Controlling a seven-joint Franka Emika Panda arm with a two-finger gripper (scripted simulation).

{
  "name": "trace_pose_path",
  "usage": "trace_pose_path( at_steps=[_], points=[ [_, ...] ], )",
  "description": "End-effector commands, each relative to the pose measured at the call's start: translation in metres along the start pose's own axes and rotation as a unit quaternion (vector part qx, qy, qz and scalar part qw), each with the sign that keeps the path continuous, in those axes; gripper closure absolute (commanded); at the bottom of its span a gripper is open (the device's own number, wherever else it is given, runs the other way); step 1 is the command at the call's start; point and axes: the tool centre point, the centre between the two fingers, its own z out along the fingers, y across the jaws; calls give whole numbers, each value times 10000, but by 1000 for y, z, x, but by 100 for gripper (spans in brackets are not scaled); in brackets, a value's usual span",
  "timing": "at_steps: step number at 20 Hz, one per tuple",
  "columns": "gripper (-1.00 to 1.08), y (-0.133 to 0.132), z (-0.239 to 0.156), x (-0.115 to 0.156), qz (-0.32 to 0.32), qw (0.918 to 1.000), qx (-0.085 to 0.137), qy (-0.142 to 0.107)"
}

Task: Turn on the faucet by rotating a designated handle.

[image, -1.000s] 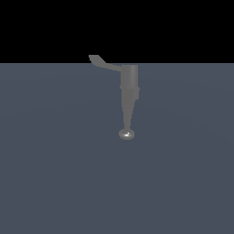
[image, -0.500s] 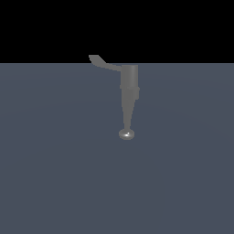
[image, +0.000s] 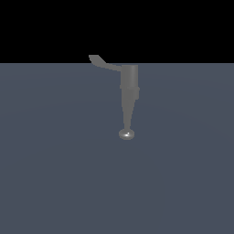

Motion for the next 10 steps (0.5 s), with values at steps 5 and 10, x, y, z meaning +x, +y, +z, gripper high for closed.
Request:
trace_pose_path(
  at_steps=[5, 10],
  points=[
    [108, -16, 15, 30, 825, 9965, 69, -57],
    [108, -29, 30, 53, 1462, 9892, 89, -92]
  ],
)
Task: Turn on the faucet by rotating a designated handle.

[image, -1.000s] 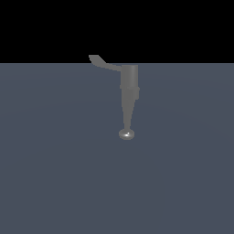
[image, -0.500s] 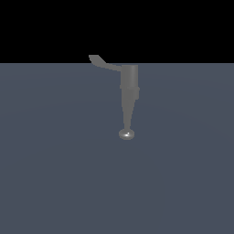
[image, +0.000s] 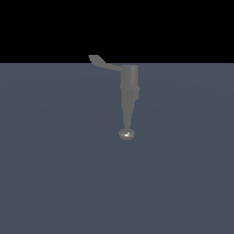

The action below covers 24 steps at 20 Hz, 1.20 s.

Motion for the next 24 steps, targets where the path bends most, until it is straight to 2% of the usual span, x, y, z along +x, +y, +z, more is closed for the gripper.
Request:
trace_pose_path(
  at_steps=[1, 6, 12, 18, 24],
  points=[
    [108, -9, 8, 10, 329, 9995, 9, -14],
    [108, -26, 24, 28, 976, 9952, 7, -24],
    [108, -46, 47, 49, 1749, 9846, -17, -6],
    [108, -64, 71, 70, 2510, 9680, -53, 50],
    [108, -82, 97, 89, 3248, 9456, -91, 148]
  ],
)
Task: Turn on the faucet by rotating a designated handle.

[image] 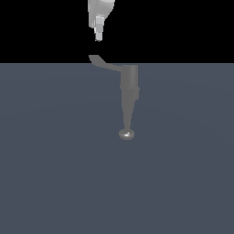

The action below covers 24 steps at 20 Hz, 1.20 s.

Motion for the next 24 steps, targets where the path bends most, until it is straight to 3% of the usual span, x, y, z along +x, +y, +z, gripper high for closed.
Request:
trace_pose_path(
  at_steps=[1, 12, 24],
  points=[
    [108, -11, 11, 2, 325, 9995, -2, 49],
    [108, -40, 46, 6, 1267, 9917, 14, 236],
    [108, -46, 54, 7, 1460, 9889, 22, 282]
  ],
)
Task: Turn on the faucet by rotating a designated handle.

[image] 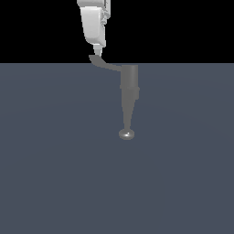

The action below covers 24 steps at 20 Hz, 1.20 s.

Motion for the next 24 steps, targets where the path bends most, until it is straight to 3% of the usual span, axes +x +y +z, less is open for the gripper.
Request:
trace_pose_path(
  at_steps=[1, 24],
  points=[
    [108, 3, 0, 0, 0, 10000, 0, 1],
    [108, 69, 0, 2, 3, 10000, 2, 0]
  ],
)
